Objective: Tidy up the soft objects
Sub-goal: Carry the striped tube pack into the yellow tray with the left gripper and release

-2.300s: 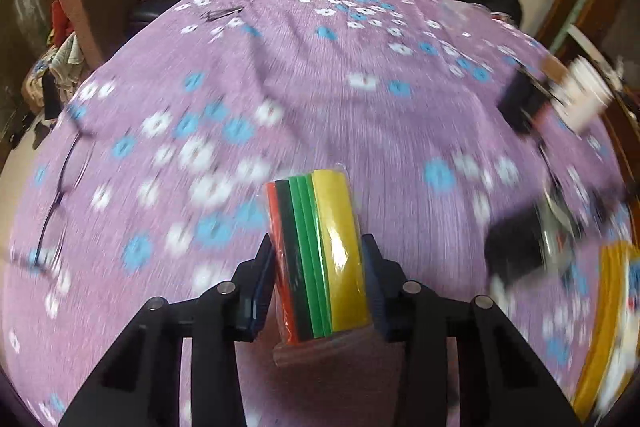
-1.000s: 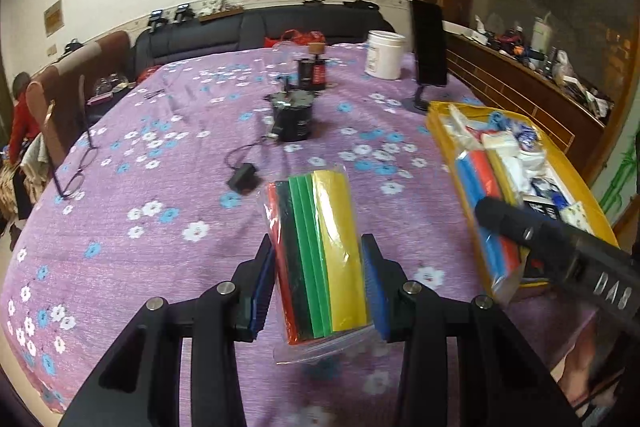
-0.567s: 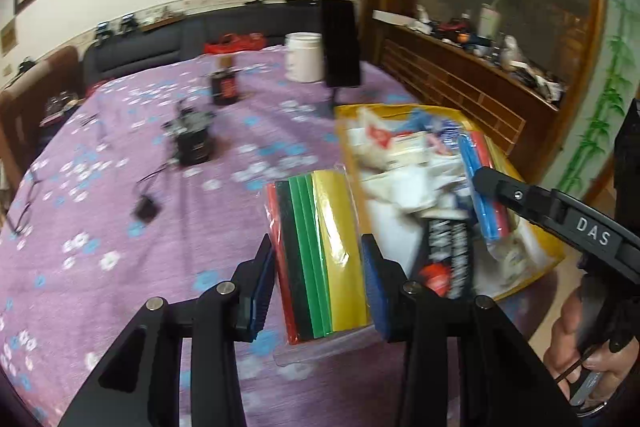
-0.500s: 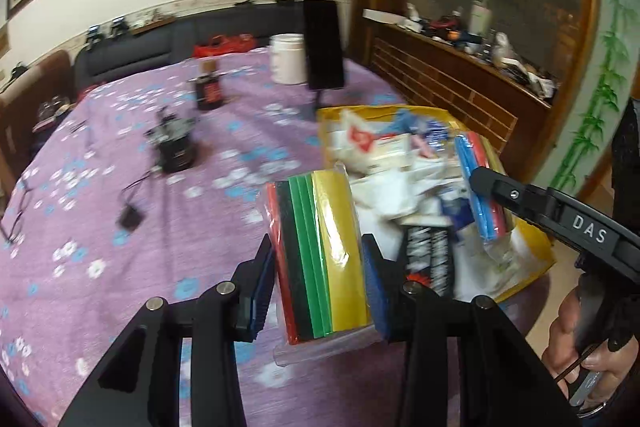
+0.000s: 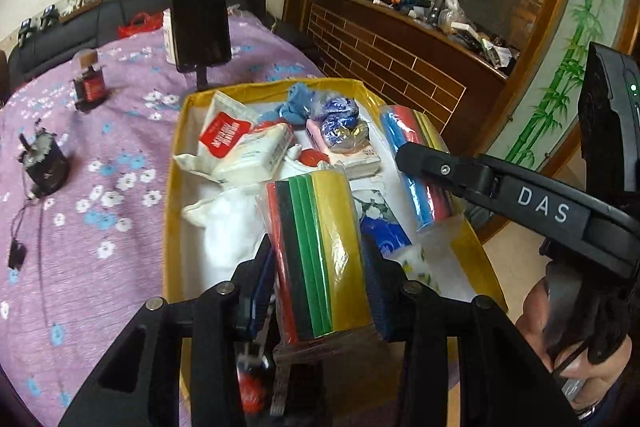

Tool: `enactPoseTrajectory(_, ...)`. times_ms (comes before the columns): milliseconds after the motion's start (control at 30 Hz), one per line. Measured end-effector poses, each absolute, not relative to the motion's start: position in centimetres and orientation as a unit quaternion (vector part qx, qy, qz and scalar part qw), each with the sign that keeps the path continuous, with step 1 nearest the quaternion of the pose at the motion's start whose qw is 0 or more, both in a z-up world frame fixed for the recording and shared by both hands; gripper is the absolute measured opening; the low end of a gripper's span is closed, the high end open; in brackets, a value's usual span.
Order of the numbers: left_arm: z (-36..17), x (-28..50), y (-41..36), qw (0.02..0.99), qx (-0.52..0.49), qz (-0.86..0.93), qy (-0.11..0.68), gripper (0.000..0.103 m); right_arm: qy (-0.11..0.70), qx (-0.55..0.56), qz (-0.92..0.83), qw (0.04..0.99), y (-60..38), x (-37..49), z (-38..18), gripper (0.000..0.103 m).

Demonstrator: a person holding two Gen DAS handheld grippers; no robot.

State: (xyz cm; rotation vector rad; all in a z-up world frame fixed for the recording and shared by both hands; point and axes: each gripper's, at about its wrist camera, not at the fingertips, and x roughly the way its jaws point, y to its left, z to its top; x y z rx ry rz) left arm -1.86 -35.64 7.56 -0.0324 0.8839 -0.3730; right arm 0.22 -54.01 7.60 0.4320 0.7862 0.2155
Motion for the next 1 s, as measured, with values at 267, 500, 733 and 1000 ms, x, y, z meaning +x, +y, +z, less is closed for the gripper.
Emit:
enactPoseTrajectory(267, 6.1, 0.7, -36.2, 0.877, -0.037, -0.176, 0.446, 0.040, 0.403, 0.198, 0.094, 0.889, -54.4, 2.7, 6.2, 0.049)
enactPoseTrajectory(500, 5.7, 1.6, -36.5, 0.874, -0.037, -0.175, 0.451, 0.040, 0.414, 0.189, 0.087, 0.886, -53.9, 3.8, 5.6, 0.049)
enactPoseTrajectory(733, 5.0, 2.8, -36.9, 0.872, -0.043, -0.180, 0.453, 0.040, 0.429, 0.185, 0.078, 0.881, -53.9, 4.3, 5.2, 0.050)
enactPoseTrajectory(1000, 4.5, 3.5, -37.0, 0.867, -0.050, -0.199, 0.454, 0.042, 0.442, 0.185, 0.070, 0.875, -53.9, 4.5, 4.8, 0.051)
